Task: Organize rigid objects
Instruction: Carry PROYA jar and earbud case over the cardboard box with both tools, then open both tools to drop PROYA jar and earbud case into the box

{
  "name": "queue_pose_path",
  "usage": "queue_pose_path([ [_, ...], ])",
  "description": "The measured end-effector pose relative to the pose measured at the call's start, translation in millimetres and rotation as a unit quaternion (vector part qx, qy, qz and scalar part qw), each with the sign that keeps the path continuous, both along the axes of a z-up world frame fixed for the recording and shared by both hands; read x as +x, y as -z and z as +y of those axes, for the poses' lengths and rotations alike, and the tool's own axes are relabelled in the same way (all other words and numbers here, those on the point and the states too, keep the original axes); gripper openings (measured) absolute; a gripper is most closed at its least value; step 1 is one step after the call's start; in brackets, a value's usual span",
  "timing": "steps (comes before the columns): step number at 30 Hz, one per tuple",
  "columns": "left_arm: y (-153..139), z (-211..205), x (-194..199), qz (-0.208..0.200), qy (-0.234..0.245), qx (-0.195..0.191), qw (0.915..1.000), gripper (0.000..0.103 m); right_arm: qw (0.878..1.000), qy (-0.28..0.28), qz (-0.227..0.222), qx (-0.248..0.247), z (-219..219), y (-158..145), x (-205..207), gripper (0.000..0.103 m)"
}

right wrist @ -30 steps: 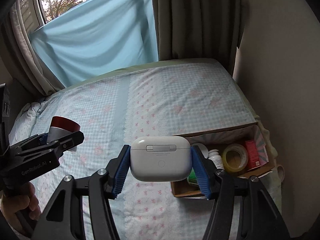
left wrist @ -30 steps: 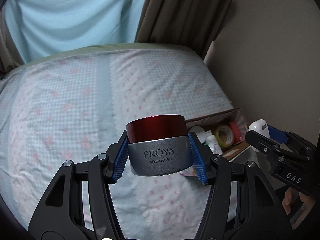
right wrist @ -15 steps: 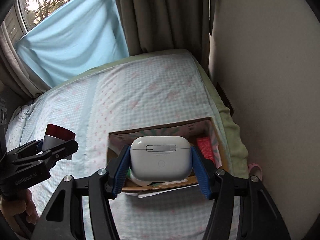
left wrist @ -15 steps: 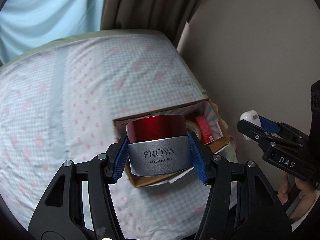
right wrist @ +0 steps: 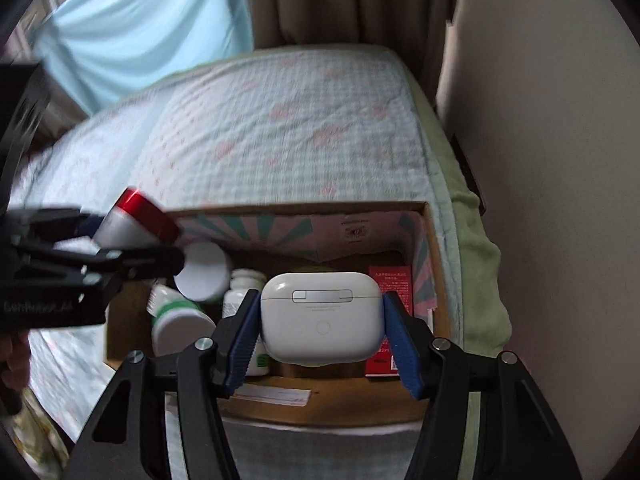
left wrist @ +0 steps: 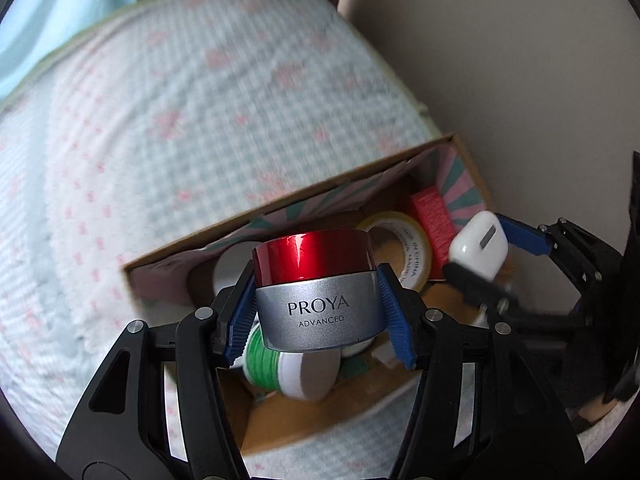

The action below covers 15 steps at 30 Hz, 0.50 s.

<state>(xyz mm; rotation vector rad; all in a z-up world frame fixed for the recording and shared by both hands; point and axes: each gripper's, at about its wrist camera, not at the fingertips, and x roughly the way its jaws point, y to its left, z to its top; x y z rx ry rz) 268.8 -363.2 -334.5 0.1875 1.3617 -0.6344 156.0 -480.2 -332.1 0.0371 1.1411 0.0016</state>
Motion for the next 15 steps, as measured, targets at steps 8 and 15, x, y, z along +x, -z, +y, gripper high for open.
queue_pose_path([
  [8, 52.1, -17.7, 1.9, 0.032, 0.033, 0.029, 0.9985, 0.053, 0.999, -0.023, 0.024, 0.005, 2.2, 48.6, 2.9, 0.056],
  [15, 51.4, -20.3, 2.1, 0.029, 0.076, 0.023, 0.9964, 0.070, 0.999, -0.031, 0.035, -0.017, 5.8, 64.9, 7.5, 0.056],
])
